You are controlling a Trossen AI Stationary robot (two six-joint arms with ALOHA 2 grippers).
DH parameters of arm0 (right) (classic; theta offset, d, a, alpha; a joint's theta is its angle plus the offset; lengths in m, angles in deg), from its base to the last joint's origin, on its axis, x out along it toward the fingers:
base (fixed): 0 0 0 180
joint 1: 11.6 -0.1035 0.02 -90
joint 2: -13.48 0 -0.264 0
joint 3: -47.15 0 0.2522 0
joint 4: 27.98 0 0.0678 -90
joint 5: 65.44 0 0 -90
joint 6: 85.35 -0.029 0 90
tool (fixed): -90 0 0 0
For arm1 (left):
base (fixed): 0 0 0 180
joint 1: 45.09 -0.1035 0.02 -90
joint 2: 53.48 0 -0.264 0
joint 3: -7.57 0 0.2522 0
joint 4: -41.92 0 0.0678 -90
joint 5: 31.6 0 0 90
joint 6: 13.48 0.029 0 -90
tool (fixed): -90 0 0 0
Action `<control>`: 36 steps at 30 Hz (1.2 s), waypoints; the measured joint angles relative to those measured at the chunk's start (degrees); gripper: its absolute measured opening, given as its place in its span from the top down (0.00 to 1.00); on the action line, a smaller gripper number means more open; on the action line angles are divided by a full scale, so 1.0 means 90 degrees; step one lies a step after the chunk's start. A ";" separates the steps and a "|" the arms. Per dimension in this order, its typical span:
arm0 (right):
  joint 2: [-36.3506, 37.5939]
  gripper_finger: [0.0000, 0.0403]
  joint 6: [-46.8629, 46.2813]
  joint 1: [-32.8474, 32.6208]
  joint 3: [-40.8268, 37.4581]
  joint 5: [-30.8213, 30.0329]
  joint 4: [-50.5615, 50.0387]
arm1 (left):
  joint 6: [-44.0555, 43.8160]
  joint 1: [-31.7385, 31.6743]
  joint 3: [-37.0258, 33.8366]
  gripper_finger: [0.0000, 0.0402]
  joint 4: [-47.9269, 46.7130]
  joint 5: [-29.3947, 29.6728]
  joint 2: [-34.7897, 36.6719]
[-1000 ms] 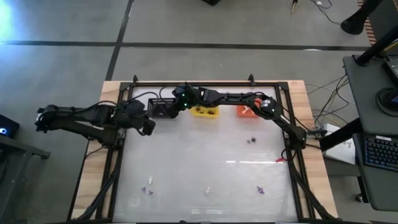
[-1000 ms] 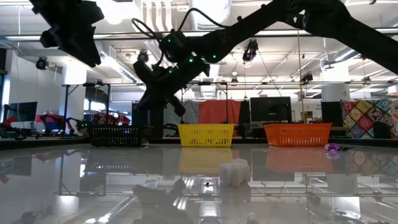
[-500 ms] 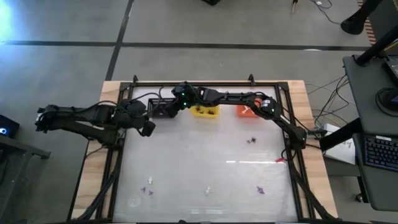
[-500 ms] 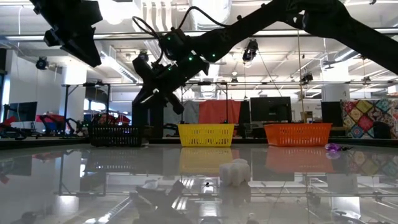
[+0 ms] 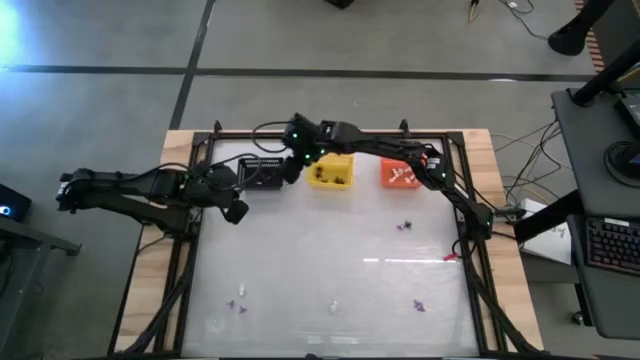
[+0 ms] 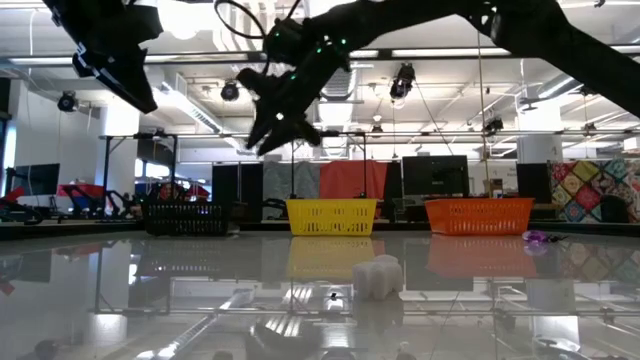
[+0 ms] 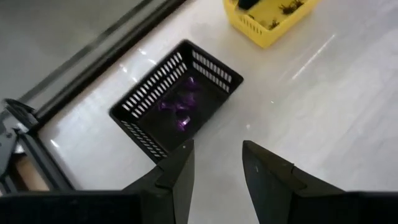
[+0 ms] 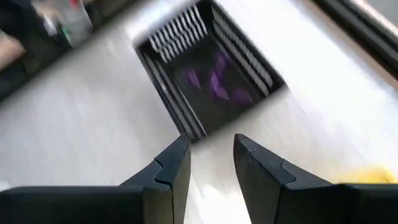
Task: Sort Halloween decoration
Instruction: Put the black spider toy into the yellow bin
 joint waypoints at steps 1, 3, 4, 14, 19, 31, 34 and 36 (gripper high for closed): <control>0.0000 0.72 0.0099 0.0011 0.0173 -0.0004 -0.0449 | -0.0026 0.0000 -0.0021 0.71 0.0015 -0.0121 0.0000; 0.0000 0.71 0.0221 0.0029 0.0493 -0.0035 -0.1398 | -0.0087 0.0003 -0.0073 0.71 0.0008 -0.0427 -0.0001; 0.0004 0.71 0.0254 0.0032 0.0591 -0.0113 -0.1795 | -0.0125 0.0011 -0.0096 0.71 0.0011 -0.0577 -0.0009; 0.0456 0.71 0.0321 0.0010 0.0481 -0.1229 -0.4243 | -0.0301 0.0015 -0.0293 0.71 0.0110 -0.0926 -0.0012; 0.0538 0.71 0.0335 -0.0119 0.0473 -0.1322 -0.5139 | -0.0301 0.0015 -0.0324 0.71 0.0139 -0.0935 -0.0012; 0.1690 0.74 -0.0171 -0.0610 -0.0844 -0.1426 -0.5091 | -0.0301 0.0015 -0.0339 0.71 0.0170 -0.0928 -0.0174; 0.2219 0.74 -0.0553 -0.0672 -0.1589 -0.1692 -0.5060 | -0.0234 0.0015 -0.0339 0.71 0.0175 -0.0920 -0.0258; 0.2557 0.74 -0.0766 -0.0687 -0.2132 -0.1770 -0.4996 | -0.0088 0.0015 -0.0339 0.71 0.0183 -0.0898 -0.0303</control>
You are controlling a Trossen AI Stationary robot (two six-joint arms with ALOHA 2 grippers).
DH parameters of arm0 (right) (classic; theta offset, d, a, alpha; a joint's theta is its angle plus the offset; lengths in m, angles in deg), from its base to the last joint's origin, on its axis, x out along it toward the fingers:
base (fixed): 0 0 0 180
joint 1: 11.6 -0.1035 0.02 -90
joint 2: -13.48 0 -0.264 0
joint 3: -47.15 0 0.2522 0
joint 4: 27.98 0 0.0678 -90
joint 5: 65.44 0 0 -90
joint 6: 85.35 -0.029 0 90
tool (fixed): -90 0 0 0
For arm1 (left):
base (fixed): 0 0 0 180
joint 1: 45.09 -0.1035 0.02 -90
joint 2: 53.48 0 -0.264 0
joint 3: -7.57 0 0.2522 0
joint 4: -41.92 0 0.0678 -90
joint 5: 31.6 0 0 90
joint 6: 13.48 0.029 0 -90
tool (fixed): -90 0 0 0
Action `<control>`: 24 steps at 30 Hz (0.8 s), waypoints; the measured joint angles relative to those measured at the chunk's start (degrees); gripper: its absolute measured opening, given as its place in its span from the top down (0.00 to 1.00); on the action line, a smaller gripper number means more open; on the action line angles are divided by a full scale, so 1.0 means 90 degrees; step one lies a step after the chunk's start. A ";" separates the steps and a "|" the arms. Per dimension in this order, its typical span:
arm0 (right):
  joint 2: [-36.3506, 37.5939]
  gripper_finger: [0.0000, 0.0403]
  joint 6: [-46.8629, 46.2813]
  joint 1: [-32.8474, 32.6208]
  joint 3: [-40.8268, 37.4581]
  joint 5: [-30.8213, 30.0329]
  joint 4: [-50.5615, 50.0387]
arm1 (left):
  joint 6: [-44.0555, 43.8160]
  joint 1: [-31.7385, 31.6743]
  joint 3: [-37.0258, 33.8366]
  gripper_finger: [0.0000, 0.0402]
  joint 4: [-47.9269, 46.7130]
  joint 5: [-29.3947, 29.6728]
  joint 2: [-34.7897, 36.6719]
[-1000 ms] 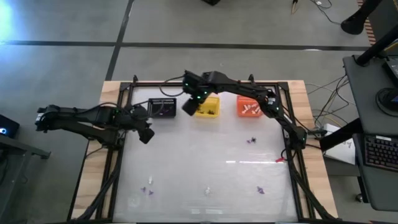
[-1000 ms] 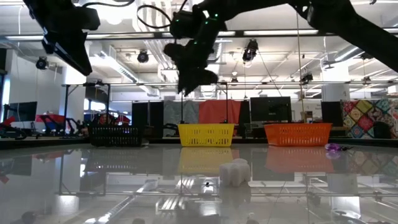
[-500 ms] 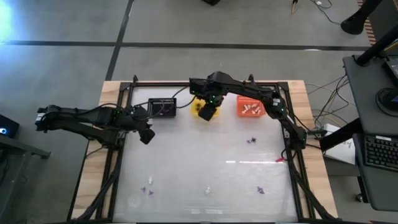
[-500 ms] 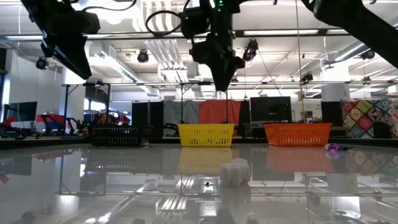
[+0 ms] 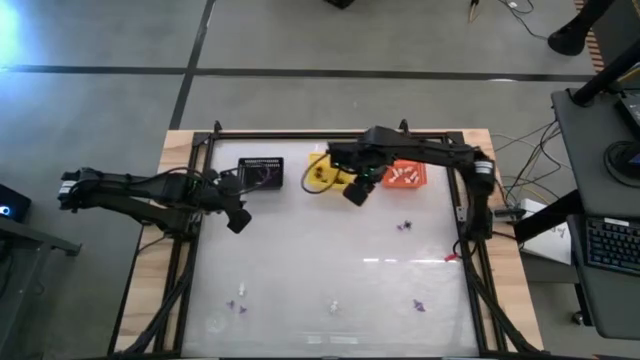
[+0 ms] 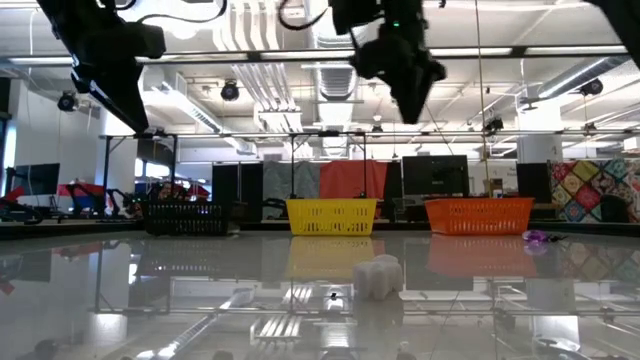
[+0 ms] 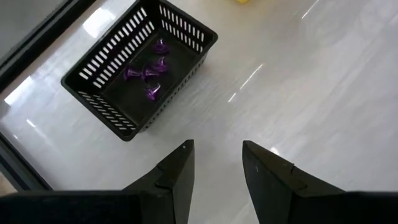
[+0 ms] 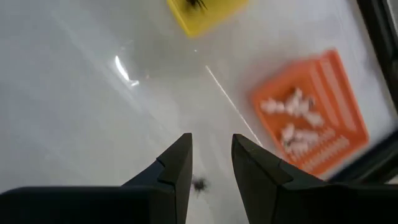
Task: Sort Halloween decoration
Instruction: Put the black spider toy into the yellow bin
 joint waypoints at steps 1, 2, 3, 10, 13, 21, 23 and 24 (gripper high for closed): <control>0.0180 0.74 -0.0139 -0.0010 -0.0293 -0.0001 0.0054 | 0.0077 0.0000 0.0000 0.71 0.0009 0.0029 -0.0013; 0.0351 0.74 -0.0297 -0.0012 -0.0582 -0.0005 0.0147 | 0.0161 0.0000 0.0000 0.71 0.0027 0.0033 -0.0016; 0.0530 0.74 -0.0472 -0.0013 -0.0866 -0.0003 0.0248 | 0.0239 0.0000 0.0000 0.71 0.0044 0.0037 -0.0016; 0.1855 0.75 -0.1935 -0.0195 -0.2659 -0.0001 0.0660 | 0.0455 0.0000 0.0000 0.71 0.0147 0.0099 0.0018; 0.2362 0.75 -0.2613 -0.0318 -0.3280 0.0004 0.0996 | 0.0490 0.0000 0.0000 0.71 0.0155 0.0099 0.0018; 0.3095 0.75 -0.3332 -0.0458 -0.4335 -0.0035 0.1657 | 0.0626 0.0000 0.0000 0.71 0.0157 0.0097 0.0021; 0.3126 0.73 -0.3367 -0.0436 -0.4599 -0.0080 0.1675 | 0.0627 0.0000 0.0000 0.71 0.0160 0.0097 0.0021; 0.3125 0.72 -0.3377 -0.0418 -0.4753 -0.0088 0.1731 | 0.0627 0.0000 0.0000 0.71 0.0161 0.0097 0.0021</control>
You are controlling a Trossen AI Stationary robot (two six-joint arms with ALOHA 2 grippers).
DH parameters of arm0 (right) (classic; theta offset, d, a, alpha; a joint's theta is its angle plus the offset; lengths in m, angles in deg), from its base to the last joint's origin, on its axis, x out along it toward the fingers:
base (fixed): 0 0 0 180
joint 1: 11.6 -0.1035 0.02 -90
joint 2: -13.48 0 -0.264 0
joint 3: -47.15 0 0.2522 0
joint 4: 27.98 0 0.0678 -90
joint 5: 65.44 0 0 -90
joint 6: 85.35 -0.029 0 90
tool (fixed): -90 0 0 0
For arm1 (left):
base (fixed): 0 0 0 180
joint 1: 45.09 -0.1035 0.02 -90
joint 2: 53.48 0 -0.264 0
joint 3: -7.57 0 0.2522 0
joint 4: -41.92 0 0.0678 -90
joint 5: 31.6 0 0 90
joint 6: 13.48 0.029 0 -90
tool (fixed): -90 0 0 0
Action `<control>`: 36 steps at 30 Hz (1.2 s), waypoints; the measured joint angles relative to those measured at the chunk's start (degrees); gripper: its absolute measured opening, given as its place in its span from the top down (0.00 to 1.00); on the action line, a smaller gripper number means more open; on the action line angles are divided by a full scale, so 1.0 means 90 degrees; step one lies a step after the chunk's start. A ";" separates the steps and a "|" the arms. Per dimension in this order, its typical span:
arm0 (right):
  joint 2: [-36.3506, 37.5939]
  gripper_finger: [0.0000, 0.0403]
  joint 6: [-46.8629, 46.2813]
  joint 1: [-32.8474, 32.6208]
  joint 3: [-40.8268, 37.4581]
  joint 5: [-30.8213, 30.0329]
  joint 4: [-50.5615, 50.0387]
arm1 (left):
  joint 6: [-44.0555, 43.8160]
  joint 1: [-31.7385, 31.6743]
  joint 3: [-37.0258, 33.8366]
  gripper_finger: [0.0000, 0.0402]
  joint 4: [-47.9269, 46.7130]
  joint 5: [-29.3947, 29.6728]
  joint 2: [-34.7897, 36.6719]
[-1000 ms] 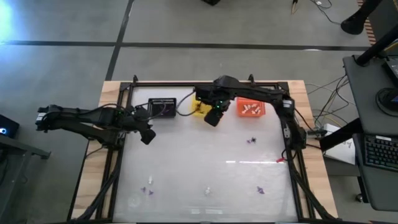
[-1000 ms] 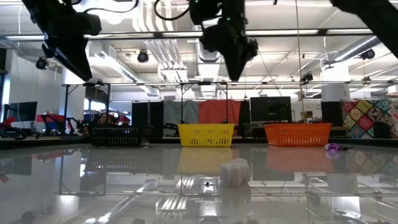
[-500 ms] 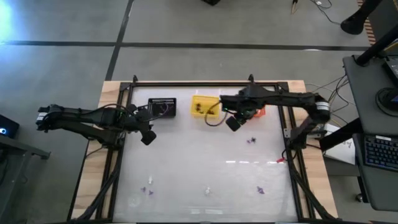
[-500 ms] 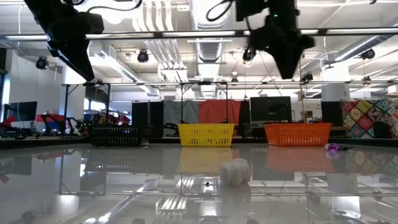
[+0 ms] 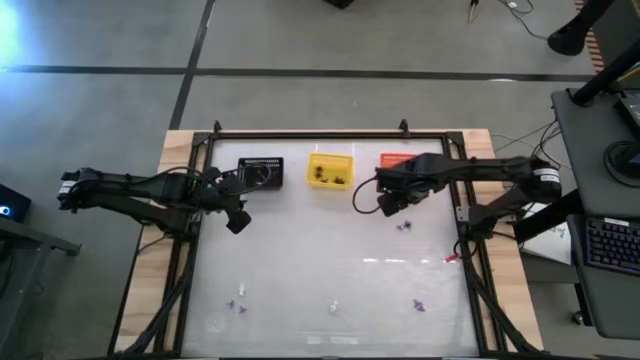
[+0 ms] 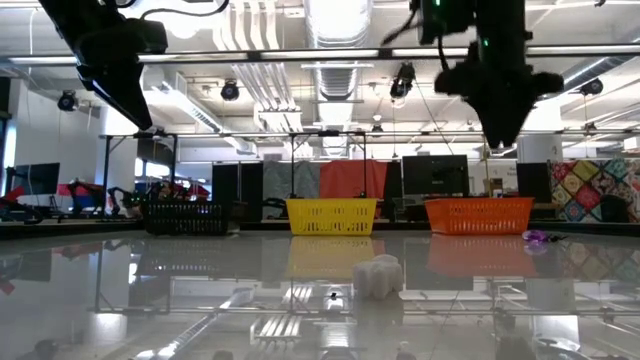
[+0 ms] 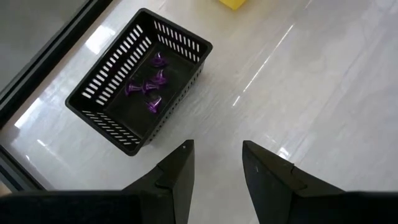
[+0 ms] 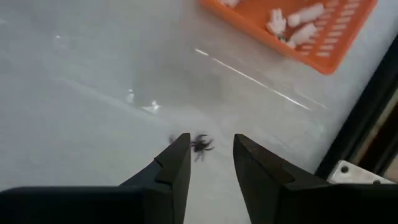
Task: Sort Halloween decoration
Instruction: Put the black spider toy into the yellow bin
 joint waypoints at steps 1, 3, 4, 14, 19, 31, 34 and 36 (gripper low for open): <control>-0.0004 0.71 -0.0003 0.0026 -0.0180 0.0013 0.0123 | 0.0000 0.0000 0.0000 0.71 0.0001 0.0000 0.0000; -0.0004 0.69 -0.0102 0.0083 -0.0568 0.0177 0.0552 | 0.0000 0.0000 0.0000 0.71 0.0002 0.0000 0.0000; -0.0004 0.68 -0.0189 0.0106 -0.0770 0.0294 0.0806 | 0.0000 0.0000 0.0000 0.71 0.0003 -0.0002 0.0000; -0.0011 0.63 -0.1966 0.0120 -0.1951 0.0485 0.1450 | 0.0000 0.0000 0.0000 0.71 0.0001 -0.0078 0.0002; -0.0049 0.63 -0.2678 0.0120 -0.2231 0.0534 0.1684 | 0.0000 0.0000 0.0000 0.71 0.0001 -0.0078 0.0002; -0.0504 0.64 -0.2788 0.0102 -0.2361 0.0732 0.2130 | 0.0143 0.0000 0.0000 0.71 -0.0001 -0.0078 0.0005; -0.0704 0.64 -0.2778 0.0074 -0.2361 0.0731 0.2209 | 0.0143 0.0000 0.0000 0.71 -0.0003 -0.0078 0.0005; -0.0843 0.64 -0.2776 0.0060 -0.2361 0.0733 0.2219 | 0.0143 0.0000 0.0000 0.71 -0.0006 -0.0078 0.0005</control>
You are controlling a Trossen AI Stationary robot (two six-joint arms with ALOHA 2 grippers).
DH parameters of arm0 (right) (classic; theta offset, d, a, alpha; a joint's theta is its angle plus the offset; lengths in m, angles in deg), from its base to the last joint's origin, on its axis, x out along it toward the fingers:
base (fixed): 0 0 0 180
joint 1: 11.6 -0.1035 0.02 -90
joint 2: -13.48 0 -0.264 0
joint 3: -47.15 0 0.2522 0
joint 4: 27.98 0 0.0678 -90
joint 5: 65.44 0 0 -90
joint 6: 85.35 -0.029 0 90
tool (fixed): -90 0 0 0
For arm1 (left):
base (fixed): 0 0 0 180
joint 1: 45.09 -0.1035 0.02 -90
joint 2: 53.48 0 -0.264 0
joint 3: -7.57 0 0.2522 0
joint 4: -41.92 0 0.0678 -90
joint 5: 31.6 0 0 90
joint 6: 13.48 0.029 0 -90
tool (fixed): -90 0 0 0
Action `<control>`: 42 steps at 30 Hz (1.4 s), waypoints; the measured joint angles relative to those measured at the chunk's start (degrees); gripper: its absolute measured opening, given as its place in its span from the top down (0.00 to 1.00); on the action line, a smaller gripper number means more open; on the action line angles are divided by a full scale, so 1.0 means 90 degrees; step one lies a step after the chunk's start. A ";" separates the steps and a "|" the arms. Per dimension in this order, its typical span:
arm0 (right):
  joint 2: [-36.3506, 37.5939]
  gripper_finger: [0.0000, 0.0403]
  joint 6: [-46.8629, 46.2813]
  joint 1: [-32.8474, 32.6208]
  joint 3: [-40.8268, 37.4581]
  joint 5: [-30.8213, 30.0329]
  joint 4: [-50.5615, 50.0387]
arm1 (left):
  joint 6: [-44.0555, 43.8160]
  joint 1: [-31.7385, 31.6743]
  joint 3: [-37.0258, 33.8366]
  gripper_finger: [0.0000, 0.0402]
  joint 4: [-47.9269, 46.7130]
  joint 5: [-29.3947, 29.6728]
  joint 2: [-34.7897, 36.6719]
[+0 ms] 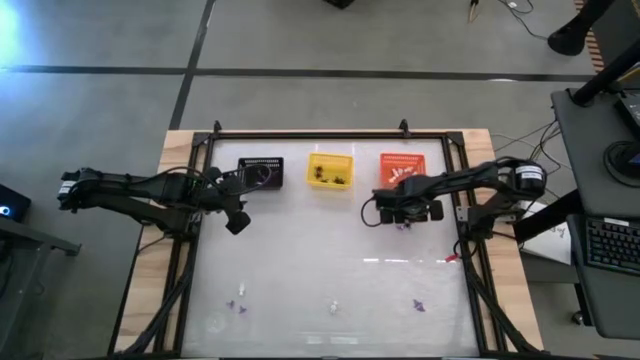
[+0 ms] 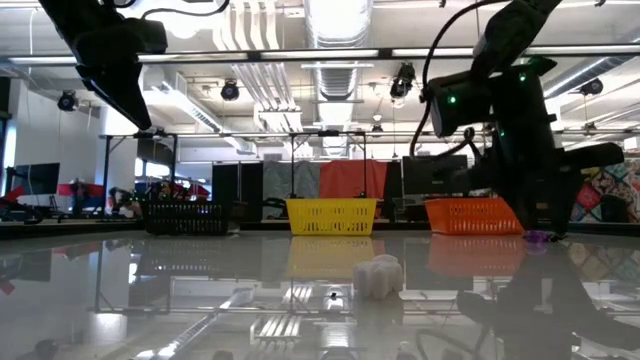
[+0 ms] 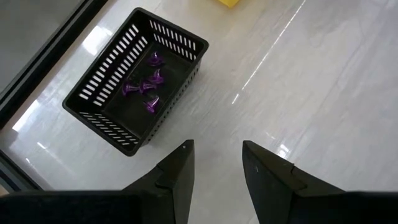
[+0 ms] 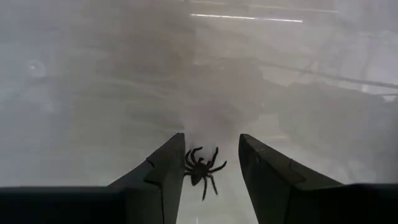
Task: Sort Halloween decoration
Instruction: Put the black spider toy into the yellow bin
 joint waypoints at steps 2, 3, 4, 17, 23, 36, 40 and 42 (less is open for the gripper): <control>-0.0129 0.64 0.0010 -0.0032 0.0011 0.0009 0.0006 | 0.0000 0.0000 0.0000 0.71 -0.0001 0.0000 0.0000; -0.0181 0.64 0.0036 -0.0044 0.0012 0.0026 0.0006 | 0.0000 0.0000 0.0000 0.71 -0.0002 0.0000 0.0000; -0.0246 0.64 0.0071 -0.0043 0.0017 0.0056 0.0006 | 0.0000 0.0000 0.0000 0.71 -0.0002 0.0000 0.0000; -0.0528 0.85 0.0496 -0.0051 -0.0017 0.0263 0.0092 | 0.0000 0.0000 0.0000 0.71 -0.0012 0.0000 0.0000; -0.0543 0.97 0.1233 -0.0051 -0.0029 0.0323 0.0139 | -0.0002 0.0000 0.0000 0.71 -0.0015 0.0000 0.0000; -0.0195 0.98 0.1411 -0.0051 0.0179 0.0257 0.0020 | -0.0002 0.0000 0.0000 0.71 -0.0017 0.0000 0.0000; 0.0081 0.98 0.1417 -0.0056 0.0317 0.0239 -0.0205 | 0.0016 0.0000 0.0000 0.71 -0.0018 0.0002 0.0000; 0.0213 0.98 0.1417 -0.0056 0.0345 0.0203 -0.0299 | 0.0019 -0.0001 0.0000 0.71 -0.0017 0.0002 0.0000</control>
